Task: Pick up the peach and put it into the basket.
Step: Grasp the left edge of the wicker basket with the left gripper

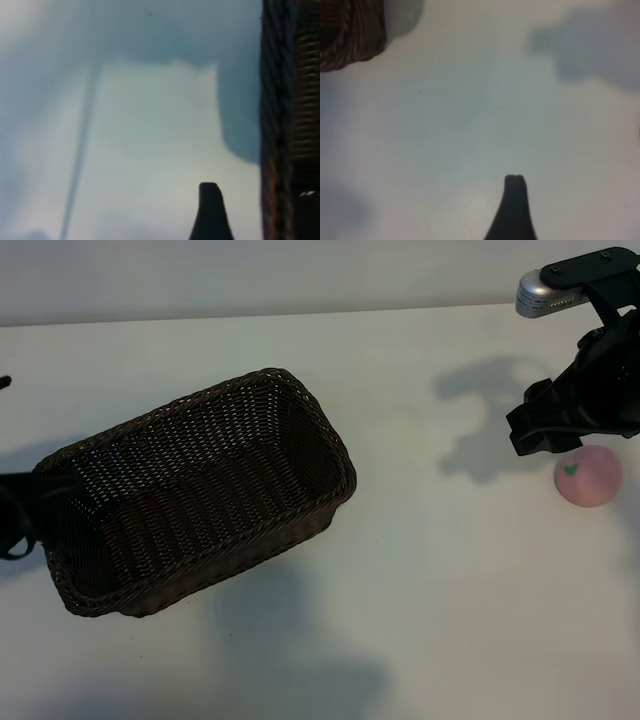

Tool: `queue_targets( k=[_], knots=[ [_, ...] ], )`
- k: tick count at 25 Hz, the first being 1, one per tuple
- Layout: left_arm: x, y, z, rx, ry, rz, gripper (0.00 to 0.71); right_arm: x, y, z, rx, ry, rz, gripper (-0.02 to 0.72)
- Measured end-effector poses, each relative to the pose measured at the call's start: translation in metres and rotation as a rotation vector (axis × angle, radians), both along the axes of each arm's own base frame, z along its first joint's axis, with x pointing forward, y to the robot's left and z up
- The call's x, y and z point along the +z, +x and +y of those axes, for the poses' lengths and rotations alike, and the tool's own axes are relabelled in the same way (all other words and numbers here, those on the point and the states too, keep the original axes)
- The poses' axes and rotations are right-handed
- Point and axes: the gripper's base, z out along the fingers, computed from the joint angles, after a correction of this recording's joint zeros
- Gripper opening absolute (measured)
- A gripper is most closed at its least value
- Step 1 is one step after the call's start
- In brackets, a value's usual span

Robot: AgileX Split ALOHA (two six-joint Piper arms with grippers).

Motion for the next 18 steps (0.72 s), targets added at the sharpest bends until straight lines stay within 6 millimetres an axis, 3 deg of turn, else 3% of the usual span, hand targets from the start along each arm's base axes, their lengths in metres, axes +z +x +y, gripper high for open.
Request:
queue_targets(
  k=[18],
  knots=[
    [-0.018,0.014,-0.004,0.026,-0.034,0.032,0.525,0.000,-0.001,0.000,0.001,0.000,0.007,0.595]
  ],
)
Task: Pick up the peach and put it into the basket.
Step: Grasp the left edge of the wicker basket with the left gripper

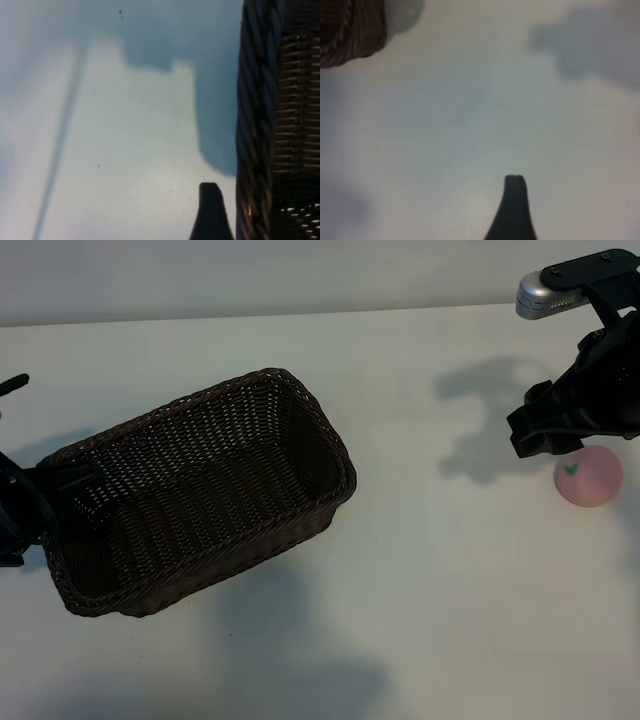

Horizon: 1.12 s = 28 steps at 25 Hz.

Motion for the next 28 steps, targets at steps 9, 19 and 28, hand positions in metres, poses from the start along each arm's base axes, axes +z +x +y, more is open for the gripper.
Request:
queue_targets(
  k=[9,19,28],
  knots=[
    [-0.015,0.009,0.001,-0.001,0.032,0.049,0.524,0.000,0.000,0.000,0.000,0.000,0.001,0.595],
    [-0.036,0.022,-0.002,-0.014,0.031,0.062,0.524,0.000,0.000,0.000,0.001,0.000,0.001,0.595],
    [-0.055,0.031,-0.004,-0.027,0.032,0.085,0.524,0.000,0.000,0.000,0.001,0.000,0.001,0.595]
  ],
)
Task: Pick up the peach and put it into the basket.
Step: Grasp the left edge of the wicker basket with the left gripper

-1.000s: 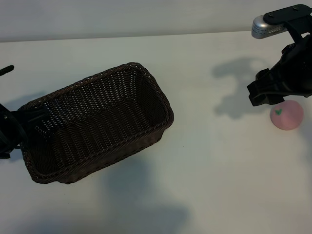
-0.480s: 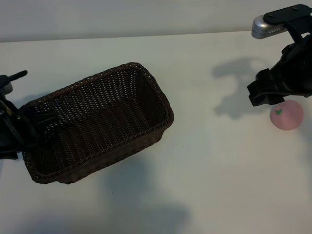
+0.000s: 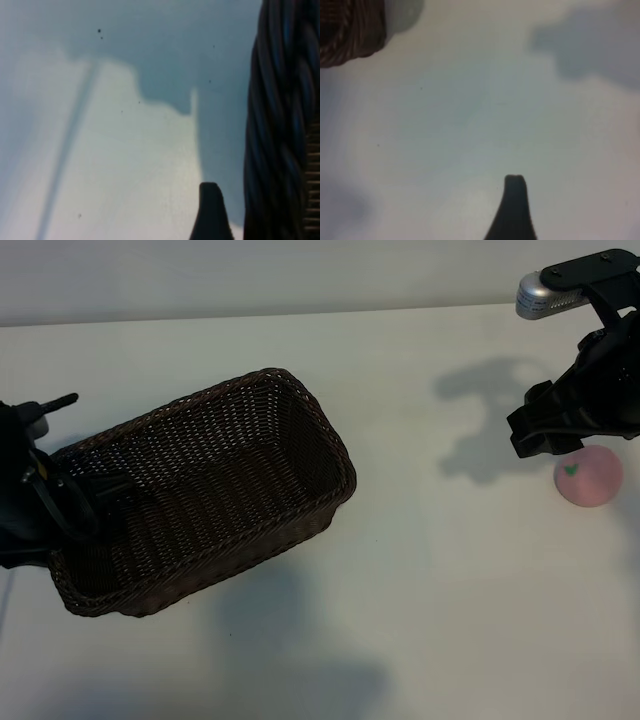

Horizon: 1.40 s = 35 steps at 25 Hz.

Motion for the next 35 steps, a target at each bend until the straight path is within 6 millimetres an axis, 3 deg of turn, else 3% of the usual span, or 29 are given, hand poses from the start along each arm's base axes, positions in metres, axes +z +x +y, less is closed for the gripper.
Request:
queue_targets(
  k=[17,35],
  knots=[
    [-0.022,0.007,-0.002,-0.033,0.008,0.050,0.523,0.000,0.000,0.000,0.002,-0.001,0.000,0.595],
    [-0.028,0.008,-0.002,-0.040,0.008,0.048,0.497,0.000,0.000,0.000,0.003,-0.001,0.004,0.595]
  ],
)
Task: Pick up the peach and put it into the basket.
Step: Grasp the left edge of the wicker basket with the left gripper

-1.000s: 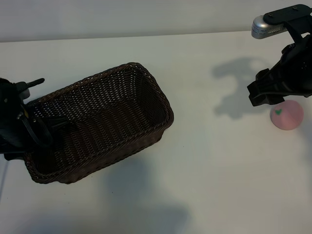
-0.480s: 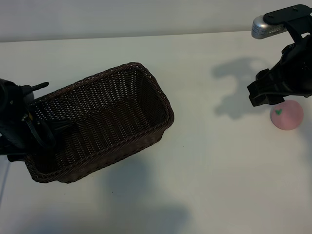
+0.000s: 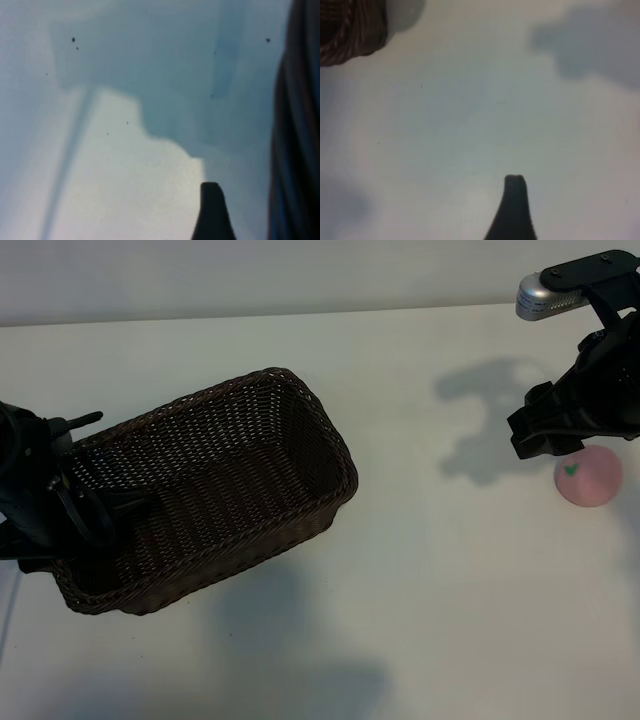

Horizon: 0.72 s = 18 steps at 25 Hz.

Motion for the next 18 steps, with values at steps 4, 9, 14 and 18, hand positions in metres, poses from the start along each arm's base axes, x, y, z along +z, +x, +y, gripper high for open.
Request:
queue_targets(
  k=[4,9,14,18],
  knots=[
    [-0.0005,0.0001,0.0003,0.000,0.001,0.001,0.385,0.0000,0.0000,0.0000,0.000,0.000,0.000,0.595],
    [-0.0005,0.0007,-0.0003,0.006,-0.005,-0.005,0.361,0.0000,0.0000,0.0000,0.000,0.000,0.000,0.595],
    [-0.0005,0.0008,-0.0003,0.006,-0.005,-0.007,0.361,0.0000,0.0000,0.0000,0.000,0.000,0.000,0.595],
    [-0.0006,0.0007,-0.0008,0.007,-0.011,-0.006,0.361,0.0000,0.0000,0.0000,0.000,0.000,0.000,0.595]
  ],
)
